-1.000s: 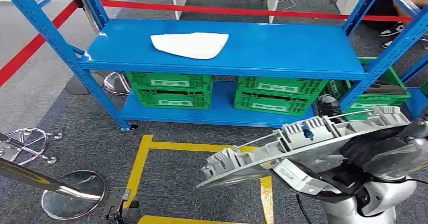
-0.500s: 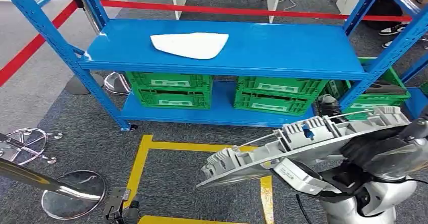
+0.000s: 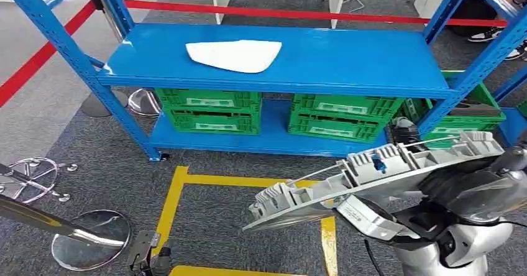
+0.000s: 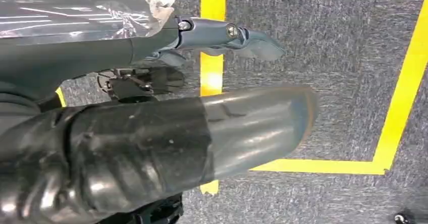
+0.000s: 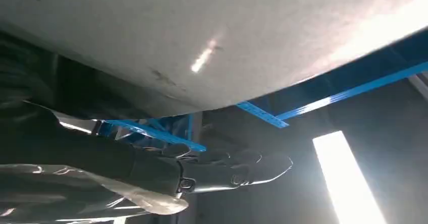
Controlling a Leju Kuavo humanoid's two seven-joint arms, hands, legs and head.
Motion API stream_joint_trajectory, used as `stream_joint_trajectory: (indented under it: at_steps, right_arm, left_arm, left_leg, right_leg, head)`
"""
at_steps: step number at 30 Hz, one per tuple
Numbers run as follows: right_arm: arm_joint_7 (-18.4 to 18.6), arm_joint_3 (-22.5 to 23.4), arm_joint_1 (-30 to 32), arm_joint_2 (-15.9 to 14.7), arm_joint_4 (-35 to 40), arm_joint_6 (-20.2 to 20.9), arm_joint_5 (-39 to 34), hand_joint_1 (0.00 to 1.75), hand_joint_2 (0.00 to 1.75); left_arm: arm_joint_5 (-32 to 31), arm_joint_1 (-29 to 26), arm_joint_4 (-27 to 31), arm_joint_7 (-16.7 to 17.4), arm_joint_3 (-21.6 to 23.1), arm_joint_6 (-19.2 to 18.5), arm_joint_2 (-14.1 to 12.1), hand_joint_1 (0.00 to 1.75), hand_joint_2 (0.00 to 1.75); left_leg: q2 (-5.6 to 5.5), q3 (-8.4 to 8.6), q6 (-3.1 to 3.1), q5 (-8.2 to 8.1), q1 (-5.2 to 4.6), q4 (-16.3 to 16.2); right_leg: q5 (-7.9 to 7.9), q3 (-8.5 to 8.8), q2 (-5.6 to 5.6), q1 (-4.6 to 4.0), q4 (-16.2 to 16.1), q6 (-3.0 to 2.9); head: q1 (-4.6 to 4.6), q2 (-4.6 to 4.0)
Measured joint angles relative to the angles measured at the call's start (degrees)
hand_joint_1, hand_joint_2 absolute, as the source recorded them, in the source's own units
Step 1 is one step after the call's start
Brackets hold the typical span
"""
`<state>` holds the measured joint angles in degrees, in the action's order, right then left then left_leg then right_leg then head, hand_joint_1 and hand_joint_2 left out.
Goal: Take the parts from the cabinet and place them on the table.
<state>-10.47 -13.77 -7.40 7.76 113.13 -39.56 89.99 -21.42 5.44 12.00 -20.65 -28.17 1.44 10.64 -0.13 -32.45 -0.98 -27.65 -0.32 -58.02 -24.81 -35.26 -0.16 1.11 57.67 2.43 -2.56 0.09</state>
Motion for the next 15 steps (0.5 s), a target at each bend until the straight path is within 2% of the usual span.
stream_joint_trajectory:
  at_steps: [4,6,7,8,9,11,12,13,14,15]
  right_arm:
    - [0.1,0.0,0.1,0.0,0.0,0.0,0.0,0.0,1.75]
    - [0.2,0.0,0.2,0.0,0.1,0.0,0.0,0.0,1.75]
    - [0.2,0.0,0.2,0.0,0.2,0.0,0.0,0.0,1.75]
    - [0.2,0.0,0.4,0.0,0.2,0.0,0.0,0.0,1.75]
    - [0.2,0.0,0.3,0.0,0.3,0.0,0.0,0.0,1.75]
    - [0.2,0.0,0.5,0.0,0.3,0.0,0.0,0.0,1.75]
    - [0.2,0.0,0.7,0.0,0.3,0.0,0.0,0.0,0.0]
    - [0.3,0.0,0.7,0.0,0.3,0.0,0.0,0.0,0.0]
    - [0.4,0.0,0.7,0.0,0.3,0.0,0.0,0.0,0.0]
    - [0.4,0.0,0.7,0.0,0.3,0.0,0.0,0.0,0.0]
  left_arm:
    - [0.0,0.0,0.0,0.0,0.0,0.0,-0.1,0.0,0.0]
    - [0.0,0.0,0.0,0.0,0.0,0.0,-0.2,0.0,0.0]
    - [0.0,0.1,0.0,0.0,0.0,0.0,-0.1,0.0,0.0]
    - [0.0,0.2,0.0,0.0,0.0,0.0,0.0,0.0,0.0]
    - [0.0,0.2,0.0,0.0,0.0,0.0,0.0,0.0,0.0]
    - [0.0,0.2,0.0,0.0,0.0,0.0,0.0,0.0,0.0]
    - [0.0,0.2,0.0,0.0,0.0,0.0,0.0,0.0,0.0]
    - [0.0,0.2,0.0,0.0,0.0,0.0,0.1,0.0,0.0]
    - [0.0,0.2,0.0,0.0,0.0,0.0,0.1,0.0,0.0]
    - [0.0,0.2,0.0,0.1,0.0,0.0,0.1,0.0,0.0]
  left_leg:
    - [-0.01,-0.22,-0.46,0.16,-0.27,-0.3]
    - [-0.02,-0.3,-1.0,0.62,-0.39,-0.3]
    - [0.22,-0.23,-1.54,1.39,0.26,0.8]
    - [0.4,-0.45,-1.87,1.83,0.21,1.1]
    - [0.4,-0.81,-2.16,2.18,0.24,1.1]
    - [0.46,-1.79,-2.1,2.72,0.19,1.1]
    - [0.5,-2.35,-2.0,3.08,0.17,1.0]
    - [0.51,-2.87,-1.85,3.47,0.18,1.0]
    - [0.51,-3.38,-1.62,3.79,0.24,0.9]
    - [0.5,-3.82,-1.35,4.04,0.36,0.7]
  right_leg:
    - [0.34,-0.06,-0.02,0.28,0.0,0.42]
    - [0.81,-0.02,-0.01,0.4,-0.2,0.96]
    - [0.4,-0.38,0.03,0.42,0.0,1.13]
    - [-1.76,-1.27,0.07,0.39,1.3,1.16]
    - [-4.68,-2.19,0.12,0.33,4.4,1.19]
    - [-10.01,-4.94,0.1,0.37,13.5,1.37]
    - [-11.52,-5.7,0.1,0.36,16.9,1.49]
    - [-11.41,-5.11,0.08,0.38,17.3,1.53]
    - [-10.1,-3.13,0.07,0.44,15.1,1.53]
    - [-8.21,-0.13,0.06,0.52,11.0,1.54]
  head:
    - [-0.02,0.0]
    - [-0.04,0.0]
    - [-0.02,0.0]
    - [0.07,0.0]
    - [0.4,0.0]
    - [0.5,0.0]
    - [0.55,0.0]
    - [0.52,0.0]
    - [0.52,0.0]
    - [0.54,0.0]
